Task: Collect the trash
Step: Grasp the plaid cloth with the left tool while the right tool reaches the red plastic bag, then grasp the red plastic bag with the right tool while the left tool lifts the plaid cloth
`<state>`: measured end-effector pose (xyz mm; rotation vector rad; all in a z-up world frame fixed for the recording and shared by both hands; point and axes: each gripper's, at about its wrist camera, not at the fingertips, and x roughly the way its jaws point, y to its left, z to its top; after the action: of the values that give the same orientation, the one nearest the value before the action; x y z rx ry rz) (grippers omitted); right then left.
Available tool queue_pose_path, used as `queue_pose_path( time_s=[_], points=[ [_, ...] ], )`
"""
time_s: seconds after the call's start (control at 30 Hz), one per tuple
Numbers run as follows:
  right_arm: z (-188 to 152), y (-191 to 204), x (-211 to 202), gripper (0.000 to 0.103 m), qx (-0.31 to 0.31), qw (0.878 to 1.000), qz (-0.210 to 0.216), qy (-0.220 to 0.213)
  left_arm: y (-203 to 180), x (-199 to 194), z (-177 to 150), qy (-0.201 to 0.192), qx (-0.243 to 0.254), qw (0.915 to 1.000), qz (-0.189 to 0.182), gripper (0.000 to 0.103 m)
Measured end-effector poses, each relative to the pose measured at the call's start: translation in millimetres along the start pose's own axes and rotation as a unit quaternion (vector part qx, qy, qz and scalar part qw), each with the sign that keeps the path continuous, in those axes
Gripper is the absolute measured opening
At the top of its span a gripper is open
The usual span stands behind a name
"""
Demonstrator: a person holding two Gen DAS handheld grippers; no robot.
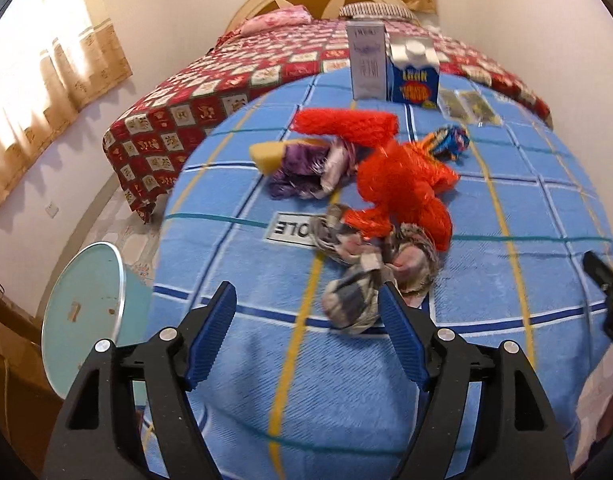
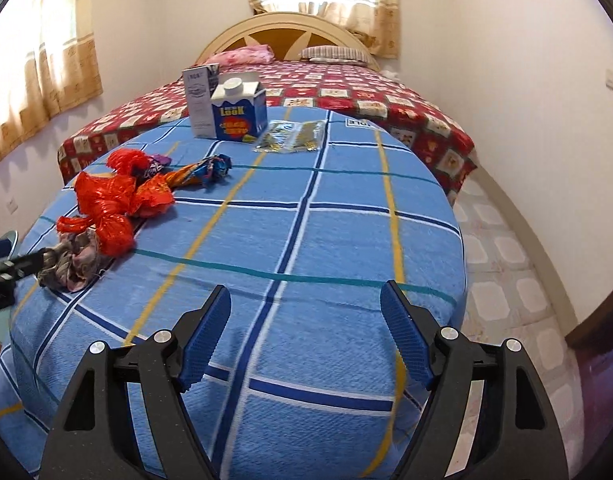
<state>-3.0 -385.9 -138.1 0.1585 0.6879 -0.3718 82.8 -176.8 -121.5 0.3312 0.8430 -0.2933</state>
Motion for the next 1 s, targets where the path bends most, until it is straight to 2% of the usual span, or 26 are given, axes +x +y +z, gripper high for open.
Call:
queue_pose_path(
  time_s=[0.07, 0.1, 0.13, 0.2, 0.33, 0.47, 0.67, 0.73, 0.83, 0.87, 0.97, 1.0],
  points=[
    [-0.7, -1.9, -0.1, 0.076, 0.003, 1.000, 0.001, 0.000, -1.1, 8.5, -1.6, 0.012, 0.000, 0.9999, -0.007, 0.052],
    [-0.7, -4.0, 0.4, 0.076, 0.007, 1.000, 0.003, -0.002, -0.8, 12.9, -2.4, 0.021, 0.002, 0.9997, -0.016, 0.030],
    [-0.1, -4.9, 0.7, 0.076, 0.011, 1.000, 0.005, -0.002, 0.1, 14.7, -3.0, 0.029, 0.002, 0.9992, -0.027, 0.017],
    [0.4, -3.8, 0.1, 0.076, 0.015, 1.000, 0.011, -0.004, 5.3, 11.1, -3.9, 0.029, 0.002, 0.9987, -0.043, 0.011],
    [6.2, 11.4, -2.5, 0.076, 0.004, 1.000, 0.026, -0.009, 23.4, -6.0, -8.1, 0.018, 0.000, 0.9986, -0.049, 0.010],
    [15.4, 40.7, -0.9, 0.076, -0.020, 0.998, 0.054, -0.006, 53.0, -21.1, -17.7, 0.010, -0.007, 0.9996, -0.027, 0.010],
    [36.2, 105.2, 11.3, 0.075, -0.072, 0.993, 0.098, 0.004, 98.3, -19.1, -24.9, 0.012, -0.030, 0.9995, -0.002, 0.010],
    [40.4, 125.5, 16.5, 0.071, -0.089, 0.990, 0.112, 0.012, 108.6, -15.8, -26.3, 0.016, -0.038, 0.9992, 0.004, 0.010],
    [43.3, 147.2, 26.8, 0.070, -0.112, 0.986, 0.118, 0.029, 120.6, -15.1, -27.6, 0.014, -0.044, 0.9989, 0.013, 0.010],
    [43.6, 152.7, 31.3, 0.068, -0.117, 0.985, 0.120, 0.038, 126.5, -14.6, -28.1, 0.014, -0.048, 0.9986, 0.017, 0.010],
    [44.2, 165.0, 46.4, 0.052, -0.127, 0.981, 0.130, 0.072, 142.2, -13.6, -30.1, 0.015, -0.057, 0.9978, 0.028, 0.010],
    [43.9, 168.4, 50.4, 0.038, -0.131, 0.979, 0.135, 0.084, 150.2, -13.9, -31.6, 0.015, -0.060, 0.9975, 0.034, 0.010]
  ],
)
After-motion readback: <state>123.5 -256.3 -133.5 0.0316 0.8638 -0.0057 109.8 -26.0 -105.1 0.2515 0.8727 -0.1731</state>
